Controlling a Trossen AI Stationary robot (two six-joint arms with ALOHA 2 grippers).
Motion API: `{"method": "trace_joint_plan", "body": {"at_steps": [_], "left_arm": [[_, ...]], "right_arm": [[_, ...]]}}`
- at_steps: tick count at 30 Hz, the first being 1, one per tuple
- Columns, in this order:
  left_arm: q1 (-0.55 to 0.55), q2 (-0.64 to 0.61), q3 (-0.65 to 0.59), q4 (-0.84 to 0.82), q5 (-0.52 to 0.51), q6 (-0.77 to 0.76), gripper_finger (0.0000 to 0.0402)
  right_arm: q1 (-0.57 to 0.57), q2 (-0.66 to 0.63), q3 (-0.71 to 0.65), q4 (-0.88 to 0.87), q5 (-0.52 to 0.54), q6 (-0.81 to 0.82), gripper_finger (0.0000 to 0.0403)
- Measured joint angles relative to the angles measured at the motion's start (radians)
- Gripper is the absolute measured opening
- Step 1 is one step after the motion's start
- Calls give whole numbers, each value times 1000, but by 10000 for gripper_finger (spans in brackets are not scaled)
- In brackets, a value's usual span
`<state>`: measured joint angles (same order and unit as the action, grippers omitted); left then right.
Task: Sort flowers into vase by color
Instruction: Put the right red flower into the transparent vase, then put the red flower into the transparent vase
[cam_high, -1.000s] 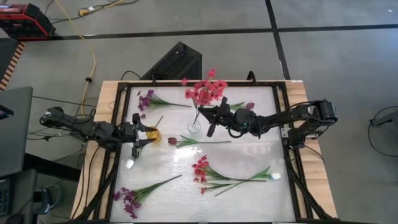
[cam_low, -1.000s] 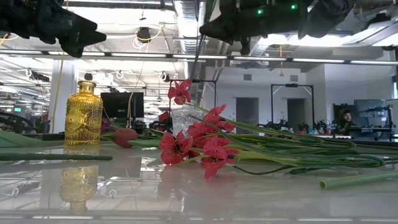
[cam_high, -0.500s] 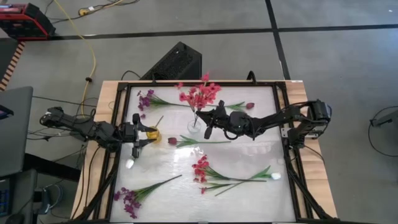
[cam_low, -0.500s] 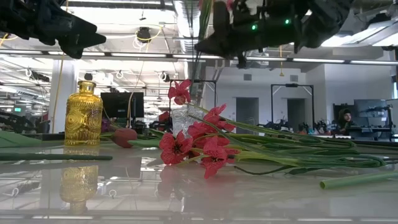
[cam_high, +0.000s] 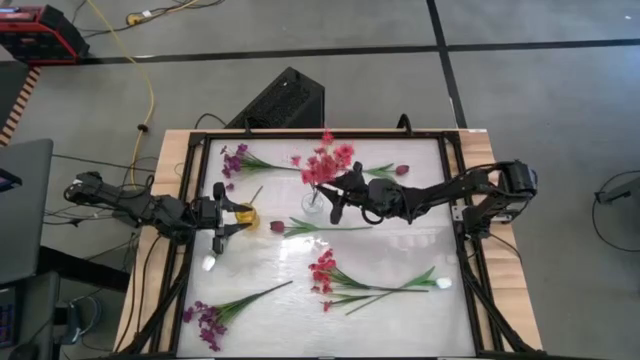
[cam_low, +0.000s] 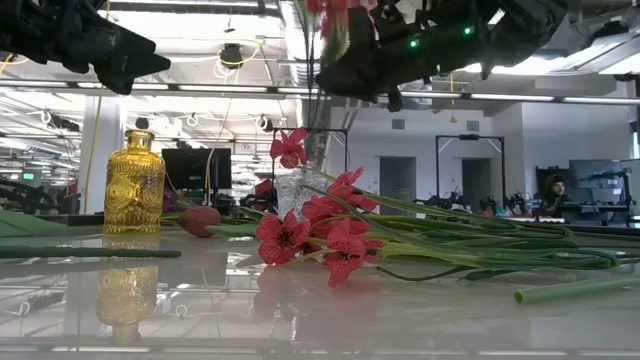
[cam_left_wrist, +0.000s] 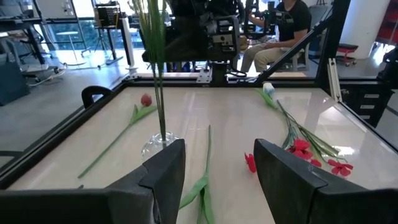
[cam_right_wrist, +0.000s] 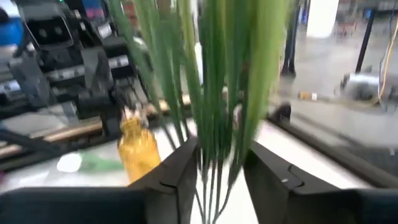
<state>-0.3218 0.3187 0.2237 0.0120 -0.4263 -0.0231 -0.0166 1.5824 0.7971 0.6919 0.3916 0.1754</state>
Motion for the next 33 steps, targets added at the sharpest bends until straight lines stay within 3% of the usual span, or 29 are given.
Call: {"method": "trace_joint_plan", "body": {"at_steps": [7, 11, 17, 23, 29, 33], "left_arm": [[0, 0, 0, 3, -3, 0, 182], [0, 0, 0, 9, -5, 0, 182], [0, -1, 0, 15, -5, -5, 182], [0, -1, 0, 27, -4, 3, 182], [0, -1, 0, 26, -4, 3, 182], [0, 0, 0, 25, -4, 3, 182]], "right_arm": [[-23, -145, 0, -375, -67, 128, 211], [-27, -233, 0, -503, -153, 134, 230], [-13, -343, 71, -890, -248, 204, 235], [67, -372, 158, -1235, -307, 276, 235], [220, -366, 174, -1322, -424, 347, 234], [329, -352, 174, -1343, -435, 451, 230]]}}
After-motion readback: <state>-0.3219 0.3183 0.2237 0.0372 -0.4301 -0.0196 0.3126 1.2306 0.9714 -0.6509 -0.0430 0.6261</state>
